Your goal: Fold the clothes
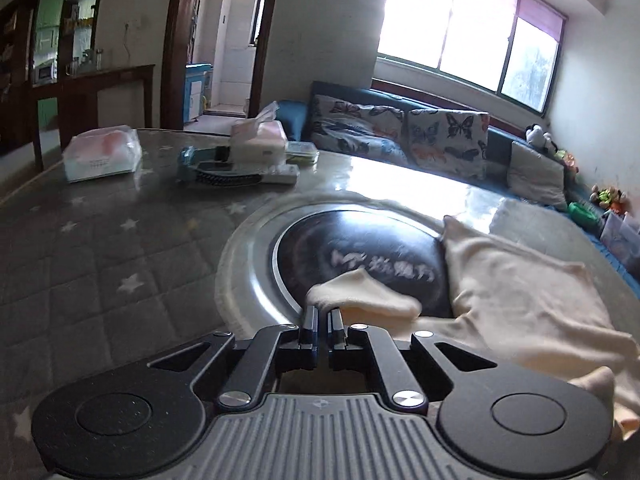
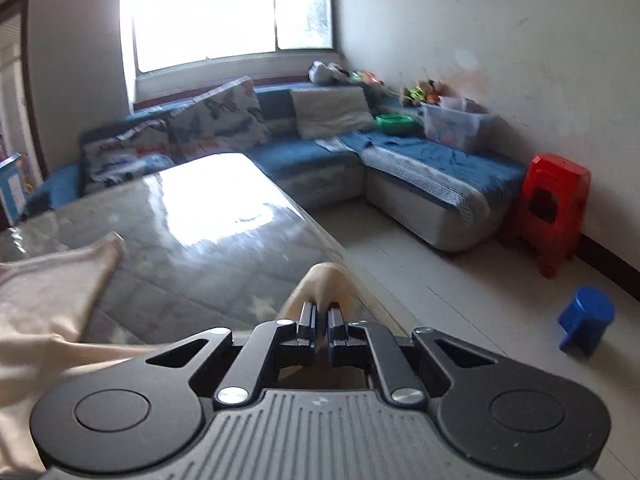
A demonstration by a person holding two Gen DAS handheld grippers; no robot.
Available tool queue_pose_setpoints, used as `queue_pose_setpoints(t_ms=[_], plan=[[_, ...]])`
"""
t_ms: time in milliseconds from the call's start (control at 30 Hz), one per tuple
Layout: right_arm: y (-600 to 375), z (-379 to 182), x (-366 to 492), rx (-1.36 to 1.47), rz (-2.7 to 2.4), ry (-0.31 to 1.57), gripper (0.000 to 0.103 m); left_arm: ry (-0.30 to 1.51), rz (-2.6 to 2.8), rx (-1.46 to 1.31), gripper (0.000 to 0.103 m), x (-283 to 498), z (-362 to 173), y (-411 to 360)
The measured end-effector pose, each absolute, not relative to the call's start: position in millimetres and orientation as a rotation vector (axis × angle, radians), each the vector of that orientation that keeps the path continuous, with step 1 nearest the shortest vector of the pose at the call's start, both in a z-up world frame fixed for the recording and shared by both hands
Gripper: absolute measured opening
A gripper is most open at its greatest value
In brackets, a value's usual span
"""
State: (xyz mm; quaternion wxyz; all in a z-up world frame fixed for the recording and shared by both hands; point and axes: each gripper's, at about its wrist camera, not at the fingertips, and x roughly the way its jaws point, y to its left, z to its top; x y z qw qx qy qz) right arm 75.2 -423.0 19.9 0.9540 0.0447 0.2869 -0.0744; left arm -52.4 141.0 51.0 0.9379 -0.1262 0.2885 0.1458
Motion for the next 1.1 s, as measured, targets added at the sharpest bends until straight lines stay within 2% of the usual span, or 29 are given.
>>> queue_pose_setpoints(t_ms=[67, 200, 367, 467, 833, 1100], plan=[[-423, 20, 72, 0.086, -0.157, 0.583, 0.010, 0.612, 0.314, -0.258, 0.009, -55, 48, 144], [-422, 19, 66, 0.075, -0.169, 0.583, 0.012, 0.612, 0.370, -0.229, 0.009, -69, 48, 151], [-421, 18, 58, 0.062, -0.185, 0.582, 0.025, 0.591, 0.218, -0.143, 0.012, -81, 59, 116], [-410, 19, 60, 0.047, -0.129, 0.594, 0.036, 0.606, 0.060, -0.124, 0.021, -70, 57, 80], [-388, -4, 92, 0.045, -0.026, 0.695, 0.041, 0.690, -0.292, -0.040, 0.021, 10, 26, -34], [-404, -4, 74, -0.010, -0.061, 0.725, 0.052, 0.717, -0.419, 0.039, 0.022, -21, 12, -43]])
